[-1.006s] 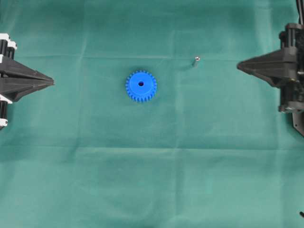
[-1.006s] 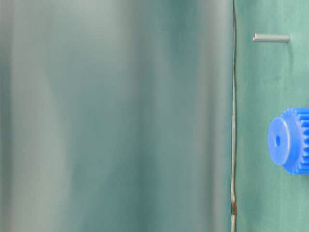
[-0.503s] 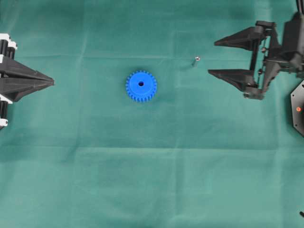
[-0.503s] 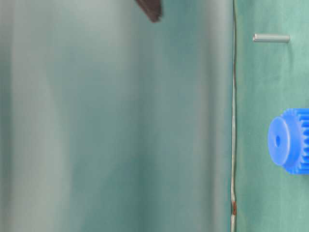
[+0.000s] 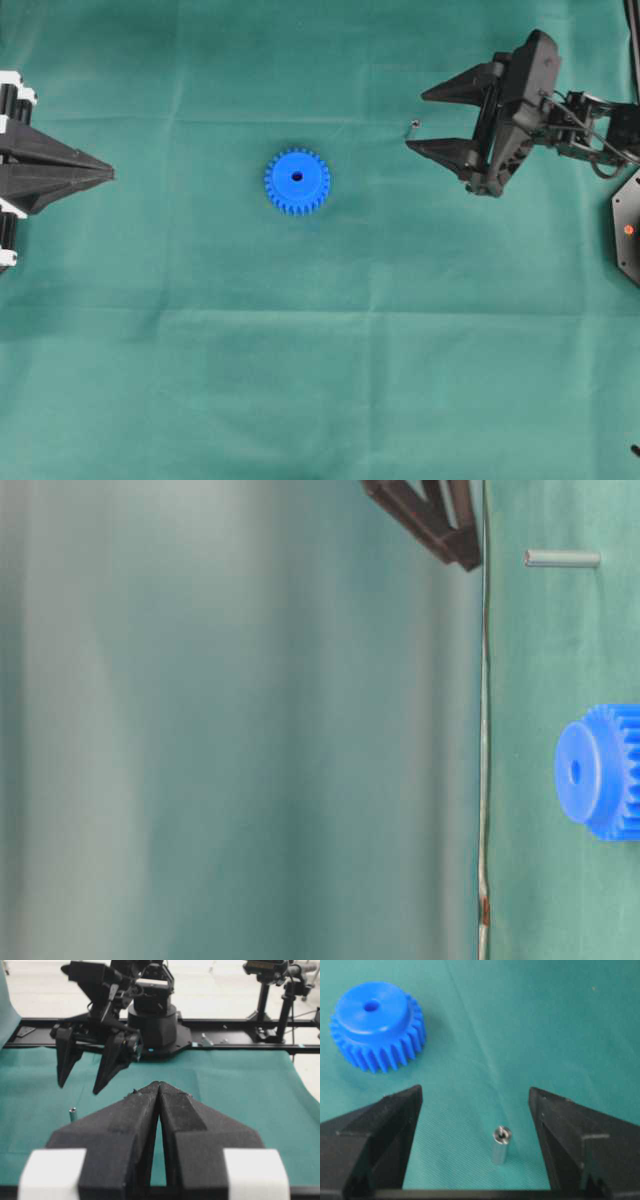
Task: Insert the shaft placed at a random location into the center hole of the medium gear at another random location.
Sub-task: 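Move the open right gripper toward the small silver shaft, then lower the right gripper over the shaft and close on it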
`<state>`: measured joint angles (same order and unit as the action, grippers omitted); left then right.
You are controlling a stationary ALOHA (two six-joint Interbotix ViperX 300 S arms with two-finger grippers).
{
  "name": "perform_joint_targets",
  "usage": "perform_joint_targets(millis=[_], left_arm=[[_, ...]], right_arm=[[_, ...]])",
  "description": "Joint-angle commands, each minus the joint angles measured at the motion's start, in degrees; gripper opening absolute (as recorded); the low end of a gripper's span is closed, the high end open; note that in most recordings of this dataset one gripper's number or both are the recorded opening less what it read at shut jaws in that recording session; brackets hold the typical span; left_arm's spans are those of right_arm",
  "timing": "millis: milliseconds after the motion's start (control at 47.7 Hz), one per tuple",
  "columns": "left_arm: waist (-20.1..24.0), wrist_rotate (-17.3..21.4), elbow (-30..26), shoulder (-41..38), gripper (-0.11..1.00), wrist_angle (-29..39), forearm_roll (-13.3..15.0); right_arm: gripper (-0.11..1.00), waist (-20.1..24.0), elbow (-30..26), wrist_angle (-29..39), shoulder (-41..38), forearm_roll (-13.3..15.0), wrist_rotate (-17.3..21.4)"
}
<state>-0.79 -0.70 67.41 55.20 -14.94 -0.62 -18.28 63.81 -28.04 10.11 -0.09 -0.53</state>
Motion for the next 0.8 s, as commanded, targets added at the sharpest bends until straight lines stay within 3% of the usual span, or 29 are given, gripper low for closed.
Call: perform_joint_targets(millis=[0, 524, 587, 712, 775], left_arm=[[-0.2, 0.0, -1.4, -0.5, 0.0, -0.2, -0.2], [-0.2, 0.0, -1.4, -0.5, 0.0, -0.2, -0.1], [-0.2, 0.0, -1.4, -0.5, 0.0, -0.2, -0.2], [-0.2, 0.0, -1.4, -0.6, 0.0, 0.0, -0.2], [-0.1, 0.0, -1.4, -0.5, 0.0, 0.1, -0.1]], right_arm=[[0.85, -1.1, -1.3, -2.0, -2.1, -0.3, -1.0], [0.71, -2.5, -2.5, -4.5, -9.3, -0.8, -1.0], [0.6, -2.5, -2.5, -4.2, -9.3, -0.7, -1.1], [0.24, -2.5, -2.4, -4.2, -9.3, -0.7, -1.1], [0.12, -2.5, -2.5, -4.2, -9.3, -0.7, -1.1]])
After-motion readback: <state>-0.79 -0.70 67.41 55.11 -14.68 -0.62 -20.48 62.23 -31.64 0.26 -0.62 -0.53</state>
